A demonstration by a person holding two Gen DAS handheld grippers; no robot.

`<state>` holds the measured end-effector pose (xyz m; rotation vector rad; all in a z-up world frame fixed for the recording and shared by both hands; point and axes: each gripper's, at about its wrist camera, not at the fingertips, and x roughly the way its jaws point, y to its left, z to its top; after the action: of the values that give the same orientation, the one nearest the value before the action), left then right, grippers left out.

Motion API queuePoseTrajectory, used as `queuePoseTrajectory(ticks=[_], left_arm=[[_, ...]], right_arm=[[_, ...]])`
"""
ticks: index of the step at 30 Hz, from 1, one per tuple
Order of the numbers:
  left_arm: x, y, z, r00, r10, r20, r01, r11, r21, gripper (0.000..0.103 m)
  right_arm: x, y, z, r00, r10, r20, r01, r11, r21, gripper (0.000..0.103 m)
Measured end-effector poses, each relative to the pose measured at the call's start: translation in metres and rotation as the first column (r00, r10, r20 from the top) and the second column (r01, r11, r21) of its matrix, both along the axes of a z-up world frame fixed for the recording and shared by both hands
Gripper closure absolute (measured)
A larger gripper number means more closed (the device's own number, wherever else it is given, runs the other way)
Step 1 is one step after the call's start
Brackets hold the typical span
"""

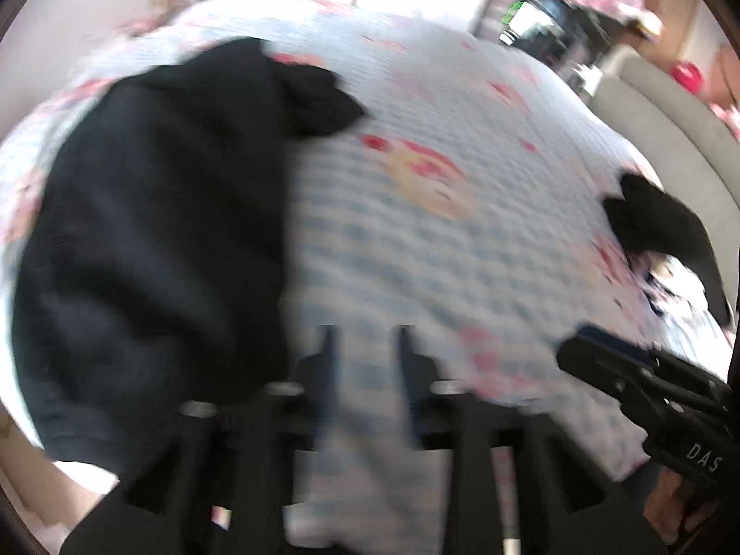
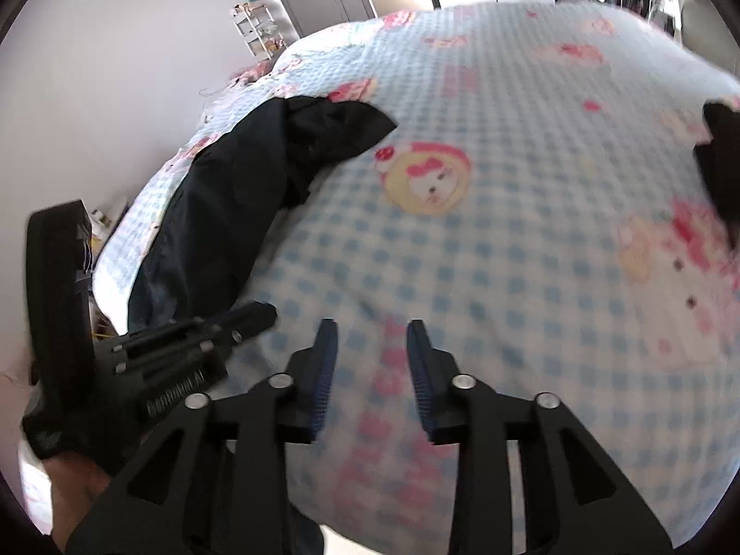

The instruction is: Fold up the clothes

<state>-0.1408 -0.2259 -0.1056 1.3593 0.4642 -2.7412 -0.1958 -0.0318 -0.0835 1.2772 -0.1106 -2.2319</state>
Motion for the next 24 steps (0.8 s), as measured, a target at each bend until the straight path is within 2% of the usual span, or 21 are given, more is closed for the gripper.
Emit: queuePoseTrajectory(ticks=[2,3,4,6,7,9,13,15,16,17,18,19,20,21,22,24], left_arm=[[0.016,-0.033,0.007,0.994,0.096,-0.054,-0.094,0.995,0.03,0.045],[0.021,-0.049,0.01,0.986,0.15,-0.077,-0.148,0.988,0.031,0.044],[0.025,-0.065,0.012,0.973,0.206,-0.101,-0.204,0.978,0.031,0.038],[0.033,-0.095,0.014,0.951,0.285,-0.118,-0.284,0.959,0.024,0.031],[0.035,-0.11,0.013,0.942,0.315,-0.116,-0.315,0.949,0.021,0.028],[0.032,-0.135,0.001,0.929,0.361,-0.083,-0.361,0.932,0.021,0.027],[0.019,-0.181,-0.033,0.907,0.419,0.045,-0.421,0.906,0.052,0.022],[0.014,-0.191,-0.052,0.91,0.4,0.108,-0.411,0.904,0.116,0.019],[0.011,-0.194,-0.059,0.916,0.38,0.129,-0.398,0.902,0.165,0.02],[0.009,-0.191,-0.061,0.926,0.357,0.127,-0.376,0.907,0.189,0.026],[0.006,-0.186,-0.06,0.936,0.332,0.116,-0.349,0.915,0.203,0.034],[0.004,-0.18,-0.058,0.946,0.307,0.104,-0.323,0.921,0.217,0.049],[0.001,-0.173,-0.055,0.953,0.29,0.092,-0.303,0.932,0.197,0.06],[-0.002,-0.163,-0.05,0.959,0.272,0.08,-0.281,0.947,0.154,0.063],[-0.005,-0.156,-0.046,0.963,0.26,0.075,-0.268,0.954,0.134,0.076],[-0.007,-0.146,-0.039,0.967,0.245,0.067,-0.251,0.96,0.12,0.084]], right_arm=[[-0.001,-0.008,-0.006,0.999,0.02,0.027,-0.019,1.0,-0.024,0.049],[-0.002,-0.016,-0.008,0.999,0.036,0.03,-0.035,0.999,-0.03,0.041],[-0.003,-0.025,-0.008,0.998,0.059,0.032,-0.058,0.998,-0.04,0.033],[-0.005,-0.05,-0.012,0.993,0.107,0.049,-0.105,0.993,-0.045,0.026],[-0.006,-0.064,-0.014,0.991,0.122,0.056,-0.12,0.992,-0.037,0.026],[-0.008,-0.09,-0.019,0.986,0.15,0.068,-0.149,0.989,-0.017,0.024],[-0.012,-0.129,-0.034,0.978,0.184,0.099,-0.185,0.983,0.006,0.011],[-0.013,-0.145,-0.043,0.974,0.196,0.116,-0.199,0.98,0.015,0.011],[-0.013,-0.153,-0.047,0.971,0.202,0.124,-0.206,0.978,0.019,0.01],[-0.014,-0.162,-0.052,0.969,0.208,0.132,-0.213,0.977,0.023,0.01],[-0.015,-0.17,-0.056,0.967,0.214,0.141,-0.22,0.975,0.027,0.014],[-0.015,-0.178,-0.06,0.964,0.22,0.149,-0.227,0.973,0.031,0.035],[-0.016,-0.187,-0.064,0.961,0.226,0.158,-0.234,0.972,0.035,0.048],[-0.017,-0.191,-0.061,0.963,0.231,0.14,-0.239,0.97,0.045,0.061],[-0.017,-0.193,-0.055,0.964,0.236,0.119,-0.243,0.969,0.047,0.075],[-0.013,-0.19,-0.043,0.971,0.231,0.058,-0.235,0.97,0.064,0.084]])
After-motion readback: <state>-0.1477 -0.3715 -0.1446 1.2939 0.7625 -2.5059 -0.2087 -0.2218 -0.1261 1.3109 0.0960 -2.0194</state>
